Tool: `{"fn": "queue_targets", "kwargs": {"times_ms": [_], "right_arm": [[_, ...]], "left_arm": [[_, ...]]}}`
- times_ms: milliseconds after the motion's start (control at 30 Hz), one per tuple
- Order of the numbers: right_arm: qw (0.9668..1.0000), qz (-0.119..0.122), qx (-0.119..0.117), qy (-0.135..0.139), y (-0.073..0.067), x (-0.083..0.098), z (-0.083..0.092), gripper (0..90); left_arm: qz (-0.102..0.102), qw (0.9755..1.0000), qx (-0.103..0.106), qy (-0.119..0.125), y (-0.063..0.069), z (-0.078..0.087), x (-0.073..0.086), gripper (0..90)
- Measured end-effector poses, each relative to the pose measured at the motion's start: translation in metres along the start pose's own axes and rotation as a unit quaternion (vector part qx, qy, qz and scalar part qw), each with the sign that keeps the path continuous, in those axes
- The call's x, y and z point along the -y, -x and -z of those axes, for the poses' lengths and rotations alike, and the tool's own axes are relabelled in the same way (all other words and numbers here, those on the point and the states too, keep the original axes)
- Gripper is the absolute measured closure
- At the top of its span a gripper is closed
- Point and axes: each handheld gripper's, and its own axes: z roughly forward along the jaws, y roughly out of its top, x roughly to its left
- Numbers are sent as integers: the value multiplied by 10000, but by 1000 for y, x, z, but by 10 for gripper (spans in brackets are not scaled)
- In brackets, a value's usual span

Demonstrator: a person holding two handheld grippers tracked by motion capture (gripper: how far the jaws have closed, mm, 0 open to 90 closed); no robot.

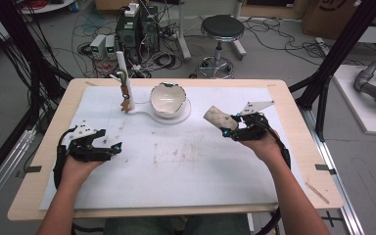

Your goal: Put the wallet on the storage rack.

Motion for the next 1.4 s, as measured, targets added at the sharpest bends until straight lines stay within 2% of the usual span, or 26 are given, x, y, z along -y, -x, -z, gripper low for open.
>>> {"fn": "queue_targets", "kwargs": {"times_ms": [267,500,567,800,967,1033,1167,1400], "right_arm": [[9998,176,11,-93,-8,-31,-12,377],[9992,328,37,-234,-8,-60,-30,378],[9990,356,35,-278,-9,-67,-35,377],[9979,475,8,-449,-12,-92,-56,377],[9971,524,56,-553,-12,-107,-71,377],[9960,622,122,-629,-13,-113,-77,377],[9966,533,81,-623,-13,-122,-89,376],[9947,636,115,-803,-16,-135,-107,376]], "left_arm": [[-20,10000,-4,18,0,1,-1,154],[-76,10000,16,55,3,2,-3,154],[-110,9999,-33,46,3,2,-3,155],[-87,9999,-44,71,2,4,-3,154],[-46,9999,-53,115,2,4,-5,154],[-60,9999,-39,120,3,3,-5,154],[-74,9999,-18,114,4,3,-5,155],[-52,9999,-52,99,1,4,-3,155]]}}
